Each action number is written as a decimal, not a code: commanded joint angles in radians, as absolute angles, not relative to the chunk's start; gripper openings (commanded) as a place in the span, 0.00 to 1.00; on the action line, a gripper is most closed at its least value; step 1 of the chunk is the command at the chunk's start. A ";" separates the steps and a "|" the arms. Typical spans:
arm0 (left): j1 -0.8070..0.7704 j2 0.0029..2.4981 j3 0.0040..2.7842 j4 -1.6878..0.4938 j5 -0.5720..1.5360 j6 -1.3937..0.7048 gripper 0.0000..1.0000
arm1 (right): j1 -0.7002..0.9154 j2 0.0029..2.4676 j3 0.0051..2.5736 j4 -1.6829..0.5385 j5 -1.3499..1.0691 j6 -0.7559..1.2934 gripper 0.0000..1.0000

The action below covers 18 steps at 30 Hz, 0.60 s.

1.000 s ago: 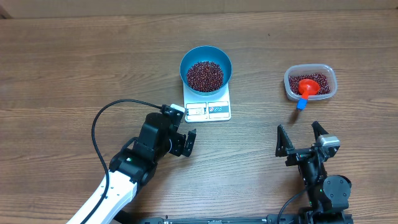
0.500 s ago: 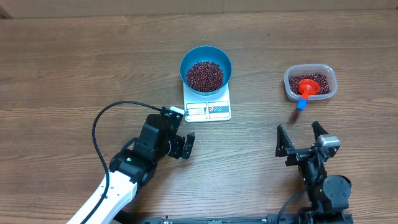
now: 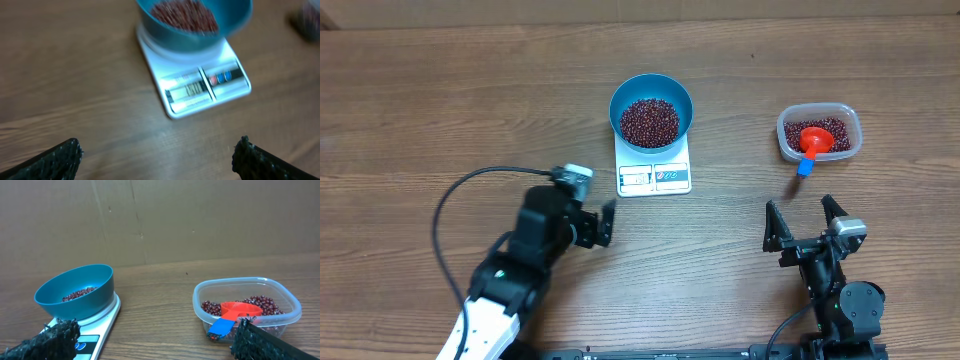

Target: Scoop item into bowl and weigh 150g on scale

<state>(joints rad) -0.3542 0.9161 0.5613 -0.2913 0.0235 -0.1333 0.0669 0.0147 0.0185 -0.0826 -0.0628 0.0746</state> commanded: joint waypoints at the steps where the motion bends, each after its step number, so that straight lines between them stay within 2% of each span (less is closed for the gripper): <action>1: -0.290 0.831 0.544 -0.275 0.061 -0.169 1.00 | 0.073 0.002 0.008 -0.079 -0.053 0.073 1.00; 6: -0.199 0.696 0.497 -0.215 0.069 -0.156 1.00 | 0.073 0.002 0.008 -0.079 -0.053 0.073 1.00; 18: -0.004 0.290 0.172 0.104 0.072 -0.085 1.00 | 0.073 0.002 0.008 -0.079 -0.053 0.073 1.00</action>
